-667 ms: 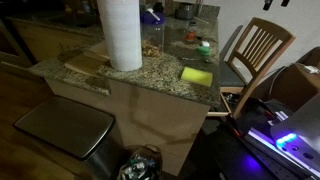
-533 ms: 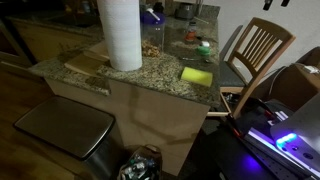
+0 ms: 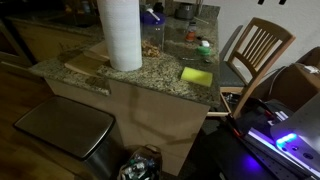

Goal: Pick up the keys and put them in between the ear pods and the green object

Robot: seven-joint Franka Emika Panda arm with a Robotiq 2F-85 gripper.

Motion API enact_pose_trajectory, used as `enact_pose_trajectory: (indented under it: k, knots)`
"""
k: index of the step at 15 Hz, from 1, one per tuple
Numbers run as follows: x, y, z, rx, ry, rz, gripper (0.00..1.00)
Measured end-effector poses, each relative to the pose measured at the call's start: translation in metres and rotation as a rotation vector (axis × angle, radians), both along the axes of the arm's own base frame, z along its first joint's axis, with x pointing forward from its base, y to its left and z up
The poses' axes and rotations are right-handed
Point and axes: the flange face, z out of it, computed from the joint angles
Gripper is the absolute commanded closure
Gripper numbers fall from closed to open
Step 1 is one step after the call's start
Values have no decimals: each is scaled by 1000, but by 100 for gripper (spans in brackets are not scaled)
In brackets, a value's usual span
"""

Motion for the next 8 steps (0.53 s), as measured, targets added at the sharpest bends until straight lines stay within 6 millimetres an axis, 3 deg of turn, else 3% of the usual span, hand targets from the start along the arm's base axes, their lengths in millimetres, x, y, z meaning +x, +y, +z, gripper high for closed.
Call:
enact_pose_trajectory:
  k: [4, 8]
  knots:
    - [48, 20, 60, -5, -83, -149, 0]
    - [79, 30, 74, -5, -35, -186, 0]
